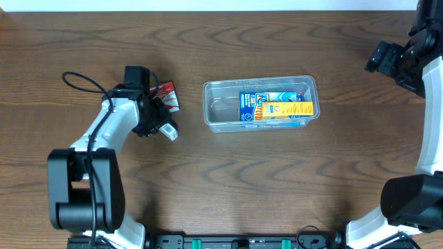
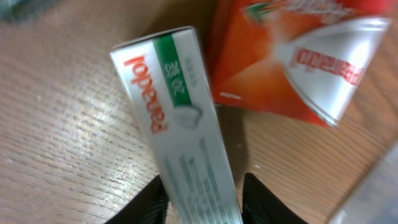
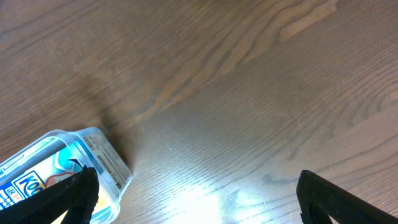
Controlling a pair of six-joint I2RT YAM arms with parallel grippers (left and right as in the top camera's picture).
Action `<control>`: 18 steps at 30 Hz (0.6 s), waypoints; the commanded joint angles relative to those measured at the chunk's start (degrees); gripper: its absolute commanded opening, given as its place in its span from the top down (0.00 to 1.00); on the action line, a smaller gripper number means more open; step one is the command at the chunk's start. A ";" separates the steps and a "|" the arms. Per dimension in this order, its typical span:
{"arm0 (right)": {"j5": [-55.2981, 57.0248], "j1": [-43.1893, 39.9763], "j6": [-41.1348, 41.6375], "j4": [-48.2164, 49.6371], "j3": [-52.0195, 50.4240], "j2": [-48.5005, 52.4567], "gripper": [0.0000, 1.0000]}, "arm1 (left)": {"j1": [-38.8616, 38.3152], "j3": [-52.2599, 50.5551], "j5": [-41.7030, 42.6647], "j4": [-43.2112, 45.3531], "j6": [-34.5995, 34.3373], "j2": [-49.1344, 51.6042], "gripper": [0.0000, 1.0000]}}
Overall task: Pack container
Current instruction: 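Move the left gripper to the white-green Panadol box and grasp it, then lift the Panadol box with the left gripper and carry it over the container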
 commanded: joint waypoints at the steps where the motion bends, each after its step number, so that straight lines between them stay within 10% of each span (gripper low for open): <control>1: -0.02 -0.48 -0.22 -0.09 -0.09 0.26 0.01 | 0.02 1.70 0.79 -0.63 6.84 -3.56 0.67; 18: -0.02 -0.48 -0.22 -0.09 -0.09 0.26 0.01 | 0.02 1.68 0.66 -5.27 10.01 -4.81 0.68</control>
